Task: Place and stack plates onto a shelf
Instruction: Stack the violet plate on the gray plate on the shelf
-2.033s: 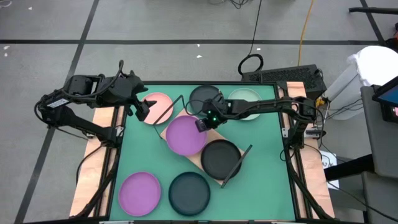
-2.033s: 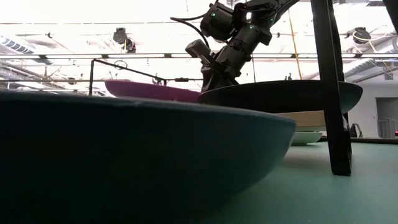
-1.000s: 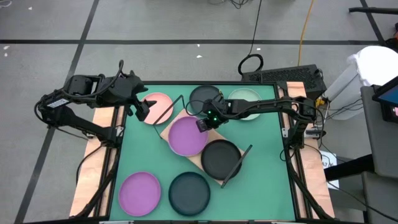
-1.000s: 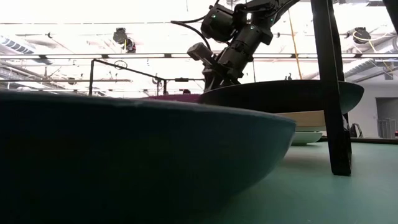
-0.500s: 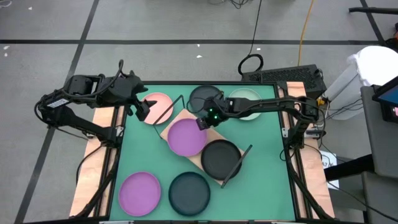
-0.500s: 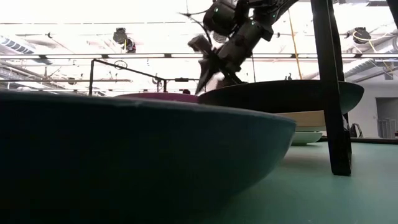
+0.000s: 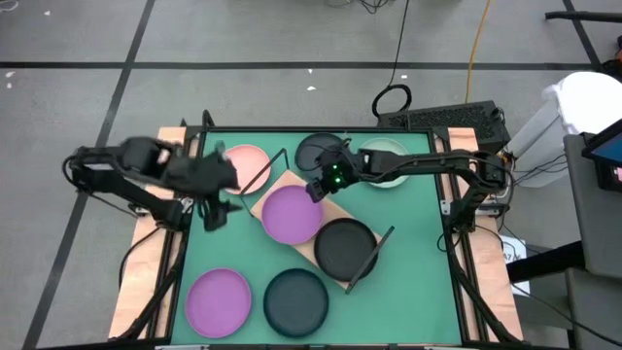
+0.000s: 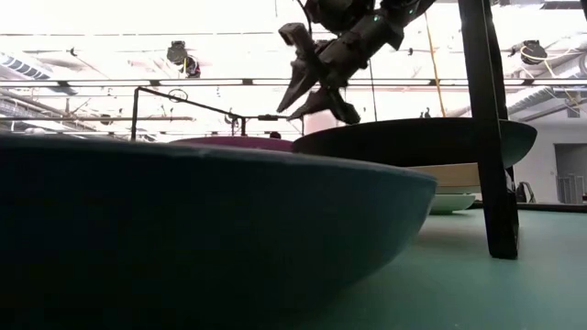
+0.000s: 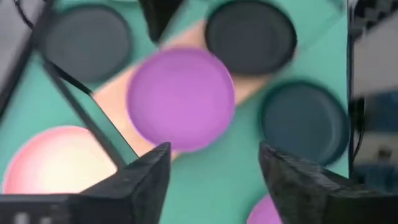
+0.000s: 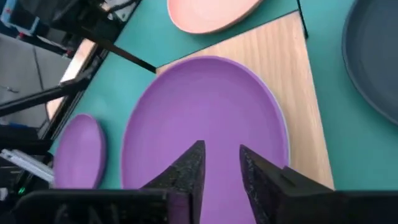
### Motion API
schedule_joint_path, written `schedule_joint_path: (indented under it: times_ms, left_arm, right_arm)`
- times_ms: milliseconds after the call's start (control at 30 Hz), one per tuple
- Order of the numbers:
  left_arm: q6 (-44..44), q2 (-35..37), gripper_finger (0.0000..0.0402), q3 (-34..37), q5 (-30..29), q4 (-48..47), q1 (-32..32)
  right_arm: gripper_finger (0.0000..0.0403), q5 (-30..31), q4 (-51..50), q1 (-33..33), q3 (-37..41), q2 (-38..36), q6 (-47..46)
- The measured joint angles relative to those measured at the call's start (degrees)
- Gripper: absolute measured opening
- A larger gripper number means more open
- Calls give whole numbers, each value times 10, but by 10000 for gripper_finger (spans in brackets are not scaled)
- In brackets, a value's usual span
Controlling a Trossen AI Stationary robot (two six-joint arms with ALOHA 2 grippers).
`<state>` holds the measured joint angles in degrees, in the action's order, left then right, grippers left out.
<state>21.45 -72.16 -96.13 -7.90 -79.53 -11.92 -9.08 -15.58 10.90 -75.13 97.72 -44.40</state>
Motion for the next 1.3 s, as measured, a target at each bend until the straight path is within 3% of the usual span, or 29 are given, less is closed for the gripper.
schedule_joint_path:
  times_ms: [167, 400, 767, 1100, 1300]
  left_arm:
    - [30, 9, 166, 125, 5, 58, -49]
    - [93, 32, 81, 286, 8, 258, -96]
    - [129, 32, 59, 484, -60, 501, -146]
    - [77, 32, 12, 569, -68, 558, -144]
    - [42, 32, 4, 613, -120, 574, -139]
  right_arm:
    - [75, 26, -32, 6, 0, -37, 14]
    - [75, 64, -92, 18, 0, -91, 32]
    - [75, 65, -135, 19, 0, -146, 37]
    - [75, 79, -136, 19, 0, -161, 36]
    - [75, 94, -134, 19, 0, -162, 37]
